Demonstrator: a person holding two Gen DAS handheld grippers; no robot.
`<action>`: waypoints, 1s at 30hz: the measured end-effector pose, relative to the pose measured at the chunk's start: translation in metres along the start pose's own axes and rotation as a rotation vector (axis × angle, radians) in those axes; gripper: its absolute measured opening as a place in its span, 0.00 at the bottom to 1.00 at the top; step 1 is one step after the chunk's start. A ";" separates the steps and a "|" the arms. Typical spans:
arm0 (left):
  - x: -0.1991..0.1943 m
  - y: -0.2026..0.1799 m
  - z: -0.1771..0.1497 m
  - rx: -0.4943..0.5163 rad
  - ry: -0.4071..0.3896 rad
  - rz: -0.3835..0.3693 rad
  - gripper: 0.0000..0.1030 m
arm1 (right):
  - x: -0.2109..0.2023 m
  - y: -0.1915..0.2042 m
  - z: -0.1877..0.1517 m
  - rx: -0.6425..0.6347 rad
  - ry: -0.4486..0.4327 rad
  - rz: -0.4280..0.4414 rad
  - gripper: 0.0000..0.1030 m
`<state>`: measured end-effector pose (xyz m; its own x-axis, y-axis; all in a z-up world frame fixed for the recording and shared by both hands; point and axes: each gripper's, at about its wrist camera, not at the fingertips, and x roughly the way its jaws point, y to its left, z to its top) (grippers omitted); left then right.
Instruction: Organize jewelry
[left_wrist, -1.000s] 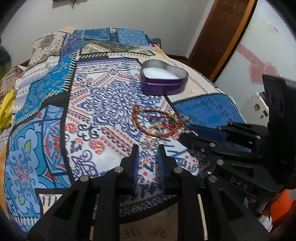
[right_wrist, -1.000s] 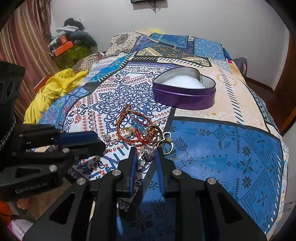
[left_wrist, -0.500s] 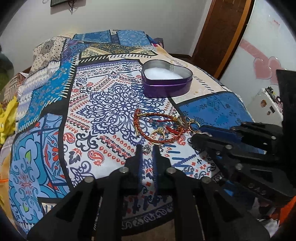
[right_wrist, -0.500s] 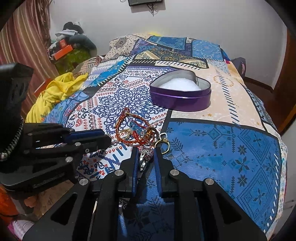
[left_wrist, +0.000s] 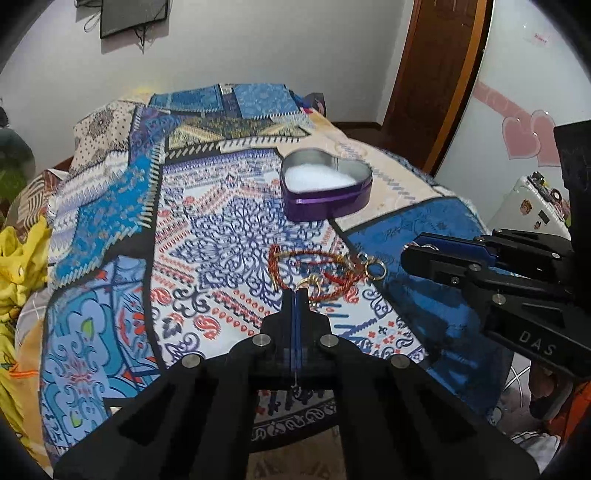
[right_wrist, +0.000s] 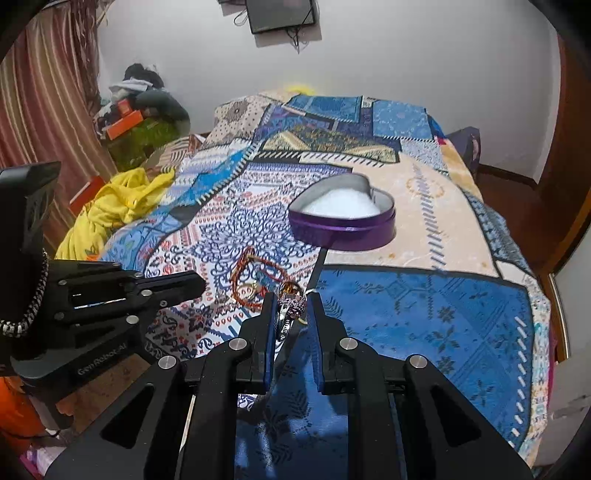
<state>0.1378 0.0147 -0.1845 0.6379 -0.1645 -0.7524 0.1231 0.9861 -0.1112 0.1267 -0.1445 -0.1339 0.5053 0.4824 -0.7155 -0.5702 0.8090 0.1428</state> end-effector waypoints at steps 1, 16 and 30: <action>-0.004 0.000 0.002 0.000 -0.009 0.004 0.00 | -0.002 -0.001 0.001 0.001 -0.008 -0.003 0.14; 0.031 0.000 -0.006 -0.008 0.131 -0.027 0.16 | -0.011 -0.012 0.000 0.027 -0.027 -0.008 0.14; 0.039 0.000 -0.002 0.004 0.105 0.014 0.08 | -0.010 -0.017 0.000 0.033 -0.025 -0.011 0.14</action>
<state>0.1614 0.0079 -0.2149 0.5561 -0.1473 -0.8180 0.1180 0.9882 -0.0977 0.1311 -0.1635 -0.1291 0.5278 0.4809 -0.7001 -0.5427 0.8250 0.1576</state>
